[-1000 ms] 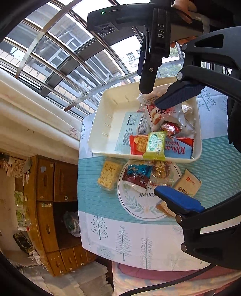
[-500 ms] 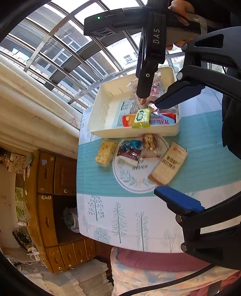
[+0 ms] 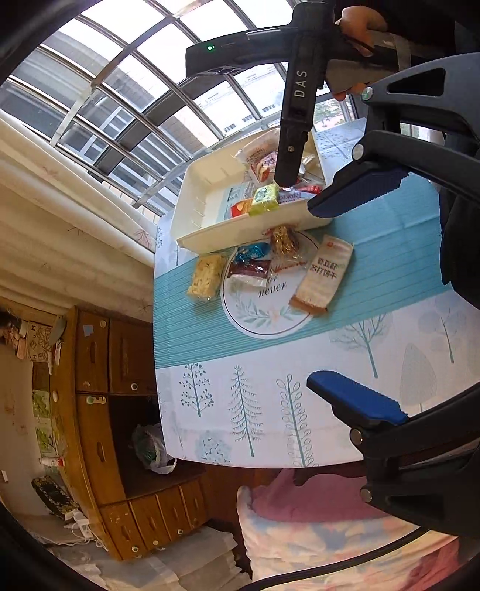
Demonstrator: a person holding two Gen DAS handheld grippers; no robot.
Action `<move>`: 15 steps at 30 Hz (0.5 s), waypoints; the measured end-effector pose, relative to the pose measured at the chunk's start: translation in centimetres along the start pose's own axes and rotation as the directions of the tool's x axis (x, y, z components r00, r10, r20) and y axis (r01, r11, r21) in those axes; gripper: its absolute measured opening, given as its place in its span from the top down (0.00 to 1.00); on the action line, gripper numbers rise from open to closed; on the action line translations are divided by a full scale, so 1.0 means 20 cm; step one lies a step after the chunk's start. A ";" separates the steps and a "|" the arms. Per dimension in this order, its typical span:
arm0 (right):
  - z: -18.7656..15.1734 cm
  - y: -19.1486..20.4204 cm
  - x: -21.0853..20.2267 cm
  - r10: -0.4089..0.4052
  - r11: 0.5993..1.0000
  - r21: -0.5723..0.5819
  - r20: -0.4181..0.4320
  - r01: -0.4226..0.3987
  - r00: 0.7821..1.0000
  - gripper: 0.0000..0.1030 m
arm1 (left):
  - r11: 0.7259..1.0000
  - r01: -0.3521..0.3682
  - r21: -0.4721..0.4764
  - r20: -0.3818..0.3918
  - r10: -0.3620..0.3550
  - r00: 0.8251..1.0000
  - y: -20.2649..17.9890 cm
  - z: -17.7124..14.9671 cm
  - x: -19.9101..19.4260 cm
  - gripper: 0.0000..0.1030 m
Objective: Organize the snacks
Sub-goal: 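Withdraw both tools from the tray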
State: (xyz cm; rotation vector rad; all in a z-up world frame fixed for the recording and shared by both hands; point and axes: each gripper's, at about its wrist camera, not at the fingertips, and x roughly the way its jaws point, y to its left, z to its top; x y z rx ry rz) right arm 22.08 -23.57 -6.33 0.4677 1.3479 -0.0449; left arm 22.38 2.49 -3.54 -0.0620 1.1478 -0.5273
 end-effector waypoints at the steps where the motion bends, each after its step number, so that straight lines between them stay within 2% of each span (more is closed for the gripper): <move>1: -0.01 0.01 0.00 -0.006 1.000 0.019 0.007 0.006 1.000 0.05 | 1.000 0.004 0.010 -0.007 -0.004 1.000 0.02 0.00 0.01 0.18; 11: -0.24 -0.02 0.04 -0.045 0.969 0.246 0.050 0.031 0.998 0.05 | 0.995 0.052 0.087 -0.084 -0.044 0.995 0.16 0.02 0.12 0.18; 15: -0.32 -0.04 0.06 -0.029 0.951 0.308 0.071 0.006 0.997 0.05 | 0.992 0.061 0.112 -0.107 -0.049 0.993 0.16 0.04 0.19 0.18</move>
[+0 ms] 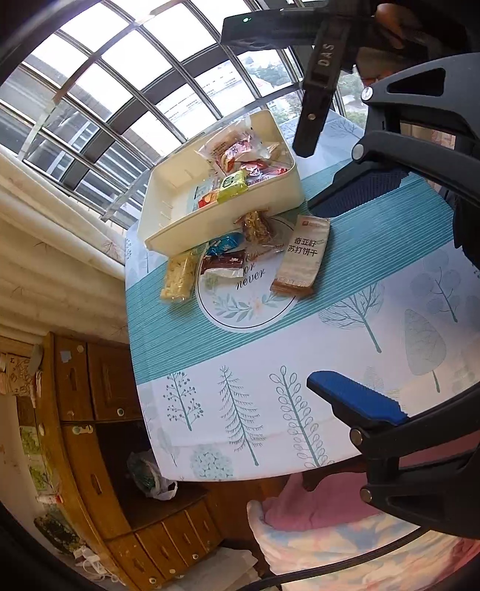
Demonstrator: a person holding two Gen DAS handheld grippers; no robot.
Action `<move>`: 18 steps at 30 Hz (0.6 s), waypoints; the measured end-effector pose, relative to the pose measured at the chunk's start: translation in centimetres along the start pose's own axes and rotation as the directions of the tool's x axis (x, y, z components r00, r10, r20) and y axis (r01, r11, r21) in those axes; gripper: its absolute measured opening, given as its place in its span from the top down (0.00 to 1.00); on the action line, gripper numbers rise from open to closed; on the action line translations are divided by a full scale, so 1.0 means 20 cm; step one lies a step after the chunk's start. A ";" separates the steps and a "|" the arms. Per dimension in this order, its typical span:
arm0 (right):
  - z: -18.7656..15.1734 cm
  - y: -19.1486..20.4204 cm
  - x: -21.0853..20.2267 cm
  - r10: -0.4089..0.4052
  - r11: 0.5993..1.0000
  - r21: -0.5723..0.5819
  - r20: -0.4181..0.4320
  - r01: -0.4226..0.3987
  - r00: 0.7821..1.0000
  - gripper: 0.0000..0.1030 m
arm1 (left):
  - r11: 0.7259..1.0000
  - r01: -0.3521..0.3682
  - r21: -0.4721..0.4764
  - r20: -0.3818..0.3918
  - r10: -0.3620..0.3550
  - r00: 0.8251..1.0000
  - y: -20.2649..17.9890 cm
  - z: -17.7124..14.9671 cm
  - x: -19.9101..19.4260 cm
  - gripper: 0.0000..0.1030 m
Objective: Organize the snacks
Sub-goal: 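Withdraw both tools from the tray, then grasp the red-brown candy wrapper with the left tool while the right tool grasps the beige biscuit packet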
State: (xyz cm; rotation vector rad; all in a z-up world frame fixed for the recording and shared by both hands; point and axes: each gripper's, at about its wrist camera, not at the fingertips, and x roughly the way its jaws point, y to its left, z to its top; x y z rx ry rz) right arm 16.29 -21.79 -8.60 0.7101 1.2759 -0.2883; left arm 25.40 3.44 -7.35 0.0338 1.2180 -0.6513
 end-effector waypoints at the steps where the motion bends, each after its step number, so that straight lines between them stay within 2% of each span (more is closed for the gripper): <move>1: -0.01 0.00 0.00 -0.004 1.000 0.006 0.006 0.004 1.000 0.05 | 1.000 -0.002 0.004 -0.004 0.002 1.000 0.00 0.01 0.01 0.18; 5: -0.07 0.00 0.03 -0.014 1.000 -0.008 0.047 0.014 0.999 0.05 | 1.000 -0.005 0.003 -0.035 0.006 0.999 0.00 0.05 0.09 0.18; 13: -0.19 0.06 0.14 -0.017 0.978 -0.205 0.105 0.038 0.994 0.07 | 0.999 -0.018 0.033 -0.119 0.022 0.993 -0.03 0.17 0.23 0.18; 16: -0.22 0.09 0.19 -0.023 0.950 -0.308 0.116 0.058 0.993 0.10 | 0.998 -0.056 0.036 -0.154 0.061 0.986 -0.04 0.23 0.30 0.18; 18: -0.24 0.12 0.20 -0.032 0.911 -0.402 0.140 0.087 0.990 0.10 | 0.997 -0.072 0.034 -0.181 0.077 0.980 -0.04 0.27 0.36 0.18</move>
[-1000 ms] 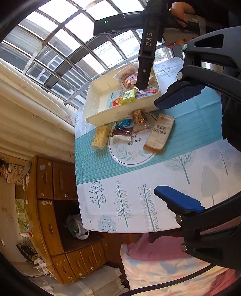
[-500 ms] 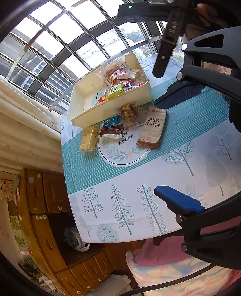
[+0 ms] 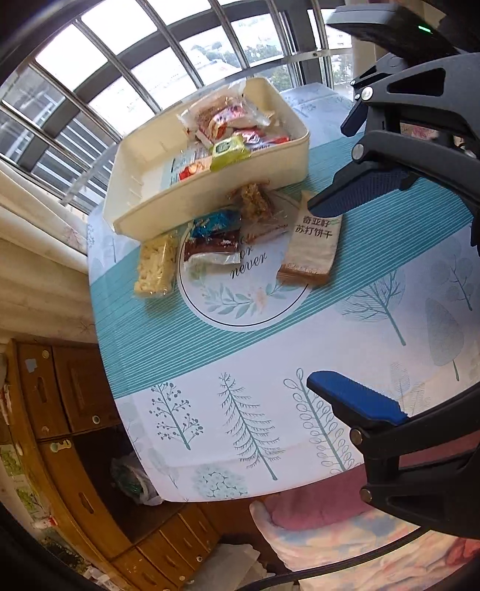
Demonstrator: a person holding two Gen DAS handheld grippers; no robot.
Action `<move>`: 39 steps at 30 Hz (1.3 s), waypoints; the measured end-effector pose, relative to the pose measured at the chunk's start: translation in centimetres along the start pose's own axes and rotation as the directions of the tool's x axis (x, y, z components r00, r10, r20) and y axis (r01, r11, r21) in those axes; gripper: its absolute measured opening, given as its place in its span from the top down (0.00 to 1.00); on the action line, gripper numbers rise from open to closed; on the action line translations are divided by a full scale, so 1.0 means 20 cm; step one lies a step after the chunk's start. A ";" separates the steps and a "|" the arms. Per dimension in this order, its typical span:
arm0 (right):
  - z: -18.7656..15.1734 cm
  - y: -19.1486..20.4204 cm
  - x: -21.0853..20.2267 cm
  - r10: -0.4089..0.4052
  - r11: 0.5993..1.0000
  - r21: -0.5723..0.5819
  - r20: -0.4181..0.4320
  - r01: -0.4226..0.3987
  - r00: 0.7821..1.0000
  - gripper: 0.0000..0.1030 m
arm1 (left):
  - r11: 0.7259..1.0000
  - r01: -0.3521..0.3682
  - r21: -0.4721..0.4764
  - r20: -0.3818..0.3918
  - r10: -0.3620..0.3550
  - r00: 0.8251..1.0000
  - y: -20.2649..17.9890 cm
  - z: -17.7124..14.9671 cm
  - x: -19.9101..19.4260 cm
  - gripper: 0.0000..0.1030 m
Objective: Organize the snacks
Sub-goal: 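Grasp the red-brown candy wrapper with the left tool while the right tool grasps the beige biscuit packet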
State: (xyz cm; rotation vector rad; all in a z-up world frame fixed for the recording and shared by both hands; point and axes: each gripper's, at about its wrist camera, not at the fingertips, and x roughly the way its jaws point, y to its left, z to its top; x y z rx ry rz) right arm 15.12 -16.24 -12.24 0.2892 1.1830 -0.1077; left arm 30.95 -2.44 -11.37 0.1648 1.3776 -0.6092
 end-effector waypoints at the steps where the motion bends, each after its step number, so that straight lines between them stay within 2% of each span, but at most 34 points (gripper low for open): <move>1: 0.00 0.02 0.01 -0.008 0.999 -0.052 0.010 0.009 1.000 0.11 | 1.000 -0.003 -0.005 -0.012 0.002 1.000 0.00 0.03 0.02 0.18; 6: -0.01 0.09 0.07 -0.013 0.966 -0.256 0.021 0.018 1.000 0.15 | 1.000 -0.012 -0.007 -0.065 0.011 0.998 -0.06 0.18 0.17 0.18; 9: 0.01 0.11 0.13 0.003 0.943 -0.333 0.005 -0.001 1.000 0.17 | 1.000 0.016 -0.016 -0.088 -0.018 0.996 -0.08 0.26 0.25 0.18; 14: 0.05 0.15 0.24 -0.028 0.903 -0.429 -0.003 0.024 1.000 0.20 | 0.999 0.037 -0.013 -0.120 -0.039 0.992 -0.14 0.38 0.43 0.18; 22: 0.10 0.19 0.40 -0.063 0.881 -0.471 -0.010 0.051 0.998 0.28 | 0.996 0.086 -0.023 -0.153 -0.089 0.984 -0.17 0.47 0.68 0.18; 29: 0.11 0.19 0.49 -0.083 0.861 -0.506 -0.030 0.056 0.996 0.33 | 0.989 0.138 -0.057 -0.130 -0.144 0.981 -0.18 0.52 0.81 0.18; 30: 0.11 0.18 0.50 -0.087 0.859 -0.508 -0.037 0.057 0.995 0.33 | 0.989 0.138 -0.060 -0.132 -0.145 0.981 -0.18 0.54 0.83 0.19; 32: 0.12 0.17 0.53 -0.092 0.858 -0.510 -0.046 0.056 0.995 0.34 | 0.987 0.144 -0.069 -0.121 -0.152 0.981 -0.18 0.55 0.86 0.29; 34: 0.12 0.16 0.55 -0.098 0.854 -0.518 -0.055 0.056 0.994 0.38 | 0.985 0.152 -0.086 -0.117 -0.161 0.980 -0.19 0.56 0.89 0.30; 39: 0.13 0.17 0.58 -0.079 0.840 -0.541 -0.053 0.038 0.995 0.39 | 0.985 0.150 -0.087 -0.112 -0.159 0.981 -0.22 0.58 0.94 0.36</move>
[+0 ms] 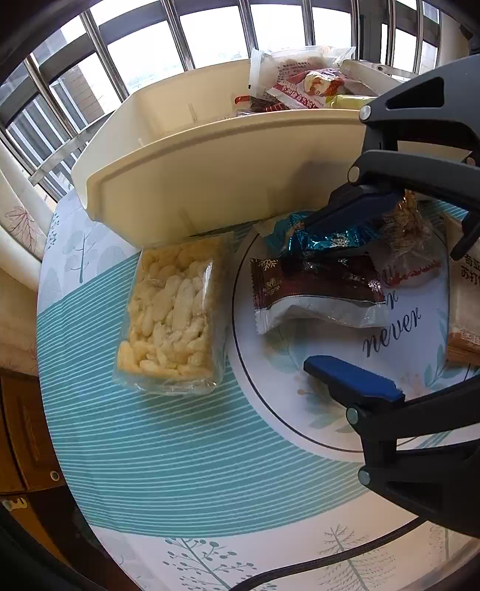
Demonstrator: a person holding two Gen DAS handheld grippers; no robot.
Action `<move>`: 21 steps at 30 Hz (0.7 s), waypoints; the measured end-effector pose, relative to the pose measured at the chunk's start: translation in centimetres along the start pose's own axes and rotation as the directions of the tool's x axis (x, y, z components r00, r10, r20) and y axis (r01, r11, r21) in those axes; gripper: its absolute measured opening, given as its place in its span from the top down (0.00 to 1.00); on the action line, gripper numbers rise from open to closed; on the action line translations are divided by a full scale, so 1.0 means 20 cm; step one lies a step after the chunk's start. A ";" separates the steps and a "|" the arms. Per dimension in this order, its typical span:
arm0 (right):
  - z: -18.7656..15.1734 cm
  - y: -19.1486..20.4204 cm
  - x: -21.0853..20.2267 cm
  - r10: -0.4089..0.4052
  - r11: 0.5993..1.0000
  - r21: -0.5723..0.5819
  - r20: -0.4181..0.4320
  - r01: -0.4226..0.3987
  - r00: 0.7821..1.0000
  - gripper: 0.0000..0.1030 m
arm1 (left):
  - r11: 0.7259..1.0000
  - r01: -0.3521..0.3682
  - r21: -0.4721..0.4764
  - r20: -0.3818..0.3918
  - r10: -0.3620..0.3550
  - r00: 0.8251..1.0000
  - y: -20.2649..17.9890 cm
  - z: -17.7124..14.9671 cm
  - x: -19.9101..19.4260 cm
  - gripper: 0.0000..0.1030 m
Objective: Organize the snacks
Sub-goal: 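Grasp the red-brown candy wrapper with the left tool while the right tool grasps the beige biscuit packet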
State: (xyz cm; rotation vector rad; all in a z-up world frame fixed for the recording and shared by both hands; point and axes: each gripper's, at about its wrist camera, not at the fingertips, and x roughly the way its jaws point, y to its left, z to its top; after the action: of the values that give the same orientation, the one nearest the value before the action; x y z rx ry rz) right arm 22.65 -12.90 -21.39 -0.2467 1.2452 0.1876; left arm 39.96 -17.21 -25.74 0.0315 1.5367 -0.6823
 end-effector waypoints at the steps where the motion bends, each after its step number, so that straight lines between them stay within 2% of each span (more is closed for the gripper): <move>1: 0.00 0.00 0.00 0.005 1.000 -0.004 0.003 -0.005 1.000 0.39 | 1.000 -0.006 0.001 -0.003 0.006 1.000 -0.01 0.00 0.01 0.37; 6: 0.02 -0.02 0.03 0.058 0.998 -0.009 -0.006 -0.058 0.998 0.39 | 1.000 -0.019 0.007 0.023 0.018 1.000 -0.06 0.02 0.04 0.43; 10: 0.03 -0.05 0.06 0.117 0.993 0.014 -0.035 -0.117 0.992 0.39 | 1.000 -0.008 -0.013 0.036 0.008 0.999 -0.11 0.04 0.06 0.59; 11: 0.03 -0.05 0.06 0.122 0.992 0.015 -0.038 -0.122 0.992 0.39 | 1.000 -0.025 -0.017 0.043 0.026 0.999 -0.11 0.04 0.06 0.66; 13: 0.02 -0.06 0.07 0.137 0.991 0.018 -0.055 -0.136 0.989 0.39 | 0.999 -0.049 -0.022 0.050 0.051 0.997 -0.11 0.05 0.07 0.74; 15: 0.02 -0.07 0.09 0.157 0.988 0.026 -0.090 -0.155 0.983 0.39 | 0.998 -0.036 -0.044 0.061 0.038 0.997 -0.09 0.05 0.06 0.75; 21: 0.01 -0.07 0.09 0.153 0.988 0.019 -0.100 -0.152 0.983 0.42 | 0.998 -0.029 -0.060 0.065 0.033 0.997 -0.08 0.06 0.07 0.78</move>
State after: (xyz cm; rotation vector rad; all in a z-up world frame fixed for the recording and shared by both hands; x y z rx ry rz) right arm 23.84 -14.14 -22.85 -0.1524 1.3660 0.3028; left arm 40.19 -19.50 -26.38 -0.0109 1.4893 -0.6075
